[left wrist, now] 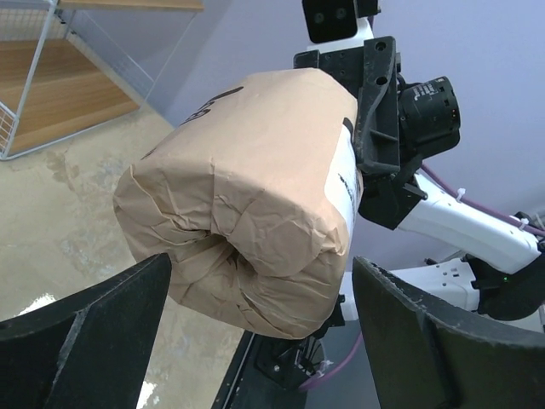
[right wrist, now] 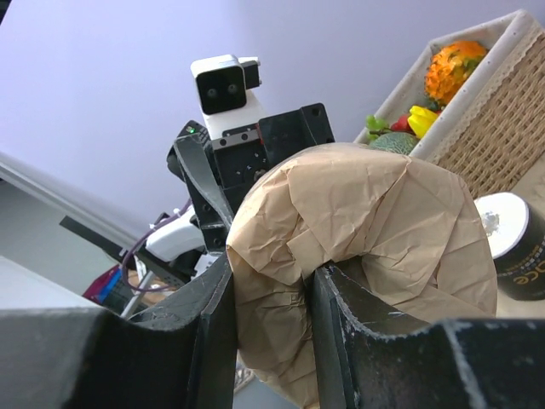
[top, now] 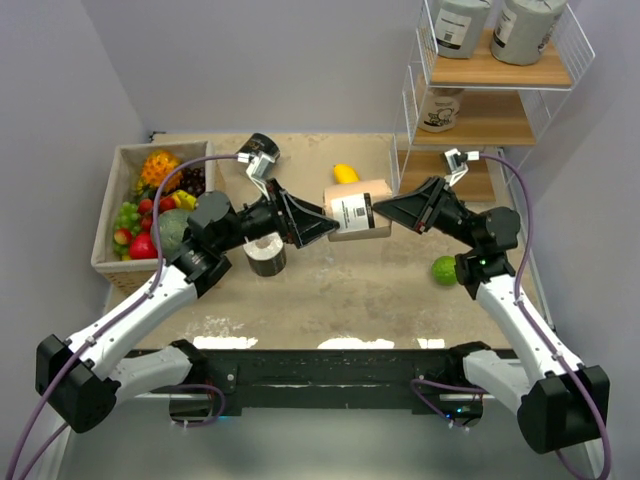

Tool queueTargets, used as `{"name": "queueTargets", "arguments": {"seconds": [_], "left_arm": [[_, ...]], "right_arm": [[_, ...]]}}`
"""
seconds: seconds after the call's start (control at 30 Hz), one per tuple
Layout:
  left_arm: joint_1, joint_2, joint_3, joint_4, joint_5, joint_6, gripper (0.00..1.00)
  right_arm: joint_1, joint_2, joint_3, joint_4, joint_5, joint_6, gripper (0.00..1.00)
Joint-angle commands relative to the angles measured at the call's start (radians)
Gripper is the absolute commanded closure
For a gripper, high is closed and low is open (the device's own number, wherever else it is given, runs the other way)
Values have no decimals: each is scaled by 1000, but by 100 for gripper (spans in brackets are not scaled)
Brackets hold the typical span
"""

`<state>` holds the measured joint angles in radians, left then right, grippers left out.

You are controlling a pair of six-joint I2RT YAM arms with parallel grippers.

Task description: Place and organize the paper towels onto the shelf

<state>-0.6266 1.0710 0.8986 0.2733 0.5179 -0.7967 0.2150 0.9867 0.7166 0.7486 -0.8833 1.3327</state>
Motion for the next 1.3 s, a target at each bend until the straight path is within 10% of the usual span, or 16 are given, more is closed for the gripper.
{"name": "queueTargets", "arguments": {"seconds": [0.0,0.63,1.03,1.27], "left_arm": [[2,-20,-21,147,36,-51,11],[2,-3,-64,190,59,-58,39],[4,-29,-99,156,24,-26,56],[4,-3,-58,-30,-53,66,59]], "right_arm": [[11,-2,-17,106,-5,31,71],[21,26,-80,-99,-2,-118,66],[11,43,-97,-310,24,-268,39],[-86,-45,97,-943,370,-564,19]]}}
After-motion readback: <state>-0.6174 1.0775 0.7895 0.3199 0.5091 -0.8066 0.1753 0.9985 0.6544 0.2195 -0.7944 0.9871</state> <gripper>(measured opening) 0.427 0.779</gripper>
